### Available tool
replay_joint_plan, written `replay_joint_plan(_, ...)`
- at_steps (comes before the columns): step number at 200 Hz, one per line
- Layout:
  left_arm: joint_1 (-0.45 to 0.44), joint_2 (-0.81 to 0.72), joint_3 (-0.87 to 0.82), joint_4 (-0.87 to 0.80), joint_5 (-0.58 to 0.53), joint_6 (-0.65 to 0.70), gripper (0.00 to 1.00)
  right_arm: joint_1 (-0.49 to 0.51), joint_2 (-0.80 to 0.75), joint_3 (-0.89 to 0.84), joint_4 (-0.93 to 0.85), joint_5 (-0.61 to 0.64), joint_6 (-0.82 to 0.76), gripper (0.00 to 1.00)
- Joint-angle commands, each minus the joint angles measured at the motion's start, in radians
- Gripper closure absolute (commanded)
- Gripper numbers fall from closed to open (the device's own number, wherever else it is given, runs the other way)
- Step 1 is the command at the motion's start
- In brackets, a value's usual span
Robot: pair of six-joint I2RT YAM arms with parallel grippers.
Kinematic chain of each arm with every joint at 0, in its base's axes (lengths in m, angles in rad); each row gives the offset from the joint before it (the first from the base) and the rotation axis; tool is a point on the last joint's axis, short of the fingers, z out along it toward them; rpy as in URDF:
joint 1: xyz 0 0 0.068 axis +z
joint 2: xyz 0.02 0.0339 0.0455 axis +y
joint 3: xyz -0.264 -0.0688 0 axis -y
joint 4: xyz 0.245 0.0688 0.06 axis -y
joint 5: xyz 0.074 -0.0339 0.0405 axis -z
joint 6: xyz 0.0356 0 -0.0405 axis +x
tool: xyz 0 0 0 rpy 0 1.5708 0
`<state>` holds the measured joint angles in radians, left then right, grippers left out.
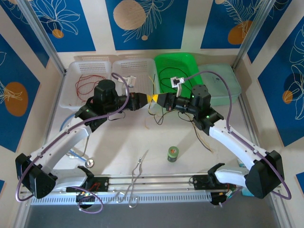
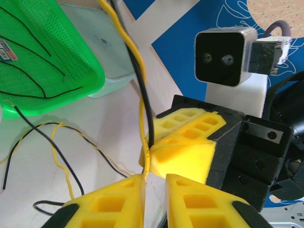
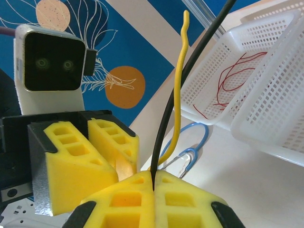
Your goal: Untangle the cables
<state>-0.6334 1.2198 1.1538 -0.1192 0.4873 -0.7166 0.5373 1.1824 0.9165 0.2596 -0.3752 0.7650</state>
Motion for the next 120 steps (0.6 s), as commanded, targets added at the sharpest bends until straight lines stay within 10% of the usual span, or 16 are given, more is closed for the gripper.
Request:
replay_joint_plan(1, -0.008, 0.006, 0.032, 0.009, 0.032, 0.001, 0.81, 0.009, 0.007, 0.041, 0.001, -0.025, -0.015, 1.0)
replay_joint_plan(120, -0.013, 0.013, 0.019, -0.012, 0.03, 0.012, 0.77, -0.002, 0.011, 0.016, 0.092, -0.061, 0.053, 1.0)
